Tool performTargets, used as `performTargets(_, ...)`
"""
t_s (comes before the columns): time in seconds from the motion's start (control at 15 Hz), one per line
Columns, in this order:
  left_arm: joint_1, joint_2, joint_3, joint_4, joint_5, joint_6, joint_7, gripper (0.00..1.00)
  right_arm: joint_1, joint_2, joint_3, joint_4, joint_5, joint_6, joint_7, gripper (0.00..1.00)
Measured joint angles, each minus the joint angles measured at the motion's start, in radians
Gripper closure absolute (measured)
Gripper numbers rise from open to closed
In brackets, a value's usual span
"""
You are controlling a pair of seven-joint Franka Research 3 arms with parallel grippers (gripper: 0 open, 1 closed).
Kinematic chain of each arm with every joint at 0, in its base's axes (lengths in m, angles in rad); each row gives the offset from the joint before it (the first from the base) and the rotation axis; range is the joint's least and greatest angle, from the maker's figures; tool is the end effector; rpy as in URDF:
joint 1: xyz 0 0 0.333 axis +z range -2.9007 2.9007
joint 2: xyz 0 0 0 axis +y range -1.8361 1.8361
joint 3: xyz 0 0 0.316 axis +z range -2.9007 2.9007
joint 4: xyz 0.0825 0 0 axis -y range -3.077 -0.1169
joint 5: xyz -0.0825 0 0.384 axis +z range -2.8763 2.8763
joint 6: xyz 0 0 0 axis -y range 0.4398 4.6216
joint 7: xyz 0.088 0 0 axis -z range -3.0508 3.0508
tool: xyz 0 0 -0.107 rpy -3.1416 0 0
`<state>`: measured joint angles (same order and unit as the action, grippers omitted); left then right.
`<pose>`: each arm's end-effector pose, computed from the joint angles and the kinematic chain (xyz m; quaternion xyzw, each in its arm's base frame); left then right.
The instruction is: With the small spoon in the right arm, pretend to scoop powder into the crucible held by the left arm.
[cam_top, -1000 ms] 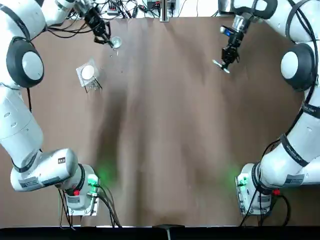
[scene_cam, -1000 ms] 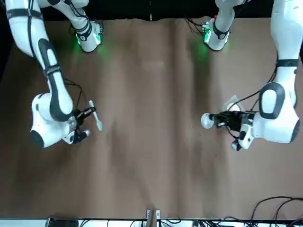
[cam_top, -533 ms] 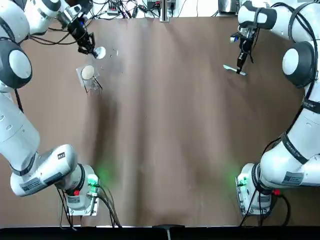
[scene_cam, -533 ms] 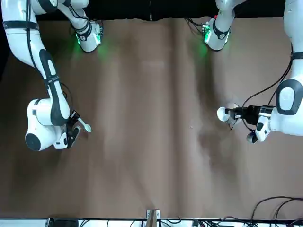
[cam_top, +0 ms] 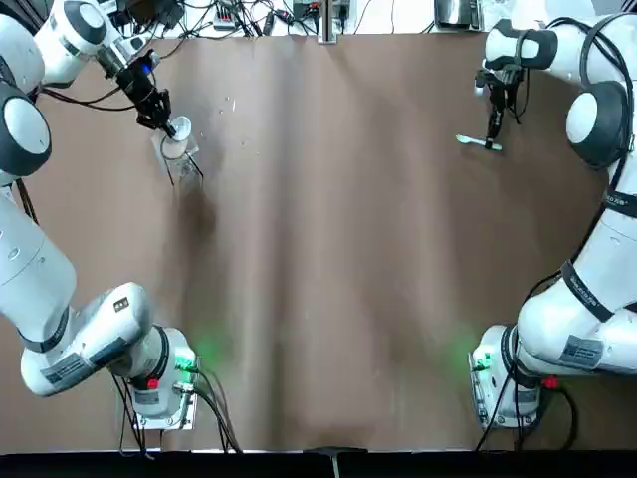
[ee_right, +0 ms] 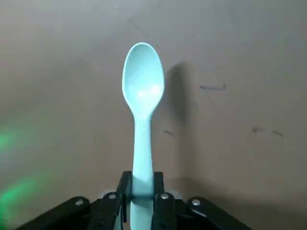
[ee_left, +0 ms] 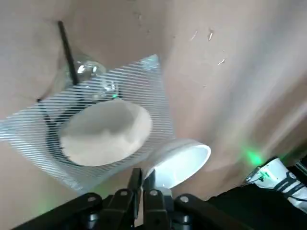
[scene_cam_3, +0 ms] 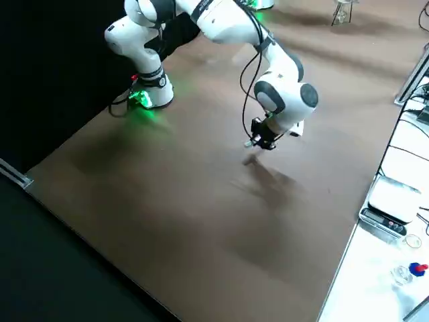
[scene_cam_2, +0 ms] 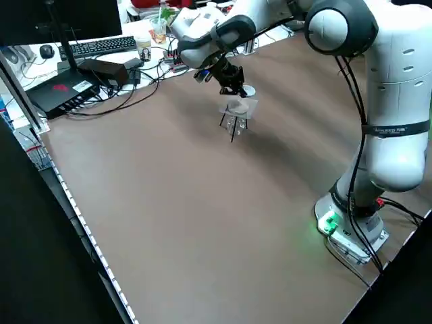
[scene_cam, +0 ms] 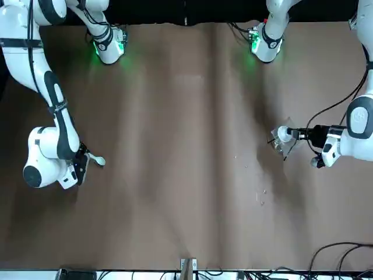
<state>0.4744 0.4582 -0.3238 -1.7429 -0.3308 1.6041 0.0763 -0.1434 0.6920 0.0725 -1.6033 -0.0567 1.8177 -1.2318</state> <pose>0.5866 0.0691 0.3042 0.9293 0.0813 -0.2522 0.2572 0.6343 -0.0540 0.1963 -0.8069 -0.5418 0.1876 0.1422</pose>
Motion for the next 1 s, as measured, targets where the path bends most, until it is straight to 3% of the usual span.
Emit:
performTargets(0.4,0.040,0.005,0.001,-0.015,0.036,0.000,0.045,0.94,-0.071,0.019,0.002,0.000,0.006,0.075,-0.183,0.78)
performTargets(0.8,0.040,0.029,0.001,-0.022,0.079,0.000,0.045,0.94,-0.087,0.034,0.004,0.000,0.040,0.126,-0.306,0.78)
performTargets(0.87,0.040,0.031,0.001,-0.022,0.079,0.000,0.045,0.93,-0.088,0.040,0.004,0.000,0.041,0.134,-0.313,0.78)
performTargets(1.0,0.040,0.031,0.001,-0.022,0.079,0.000,0.045,0.76,-0.089,0.050,0.004,0.000,0.042,0.139,-0.315,0.78)
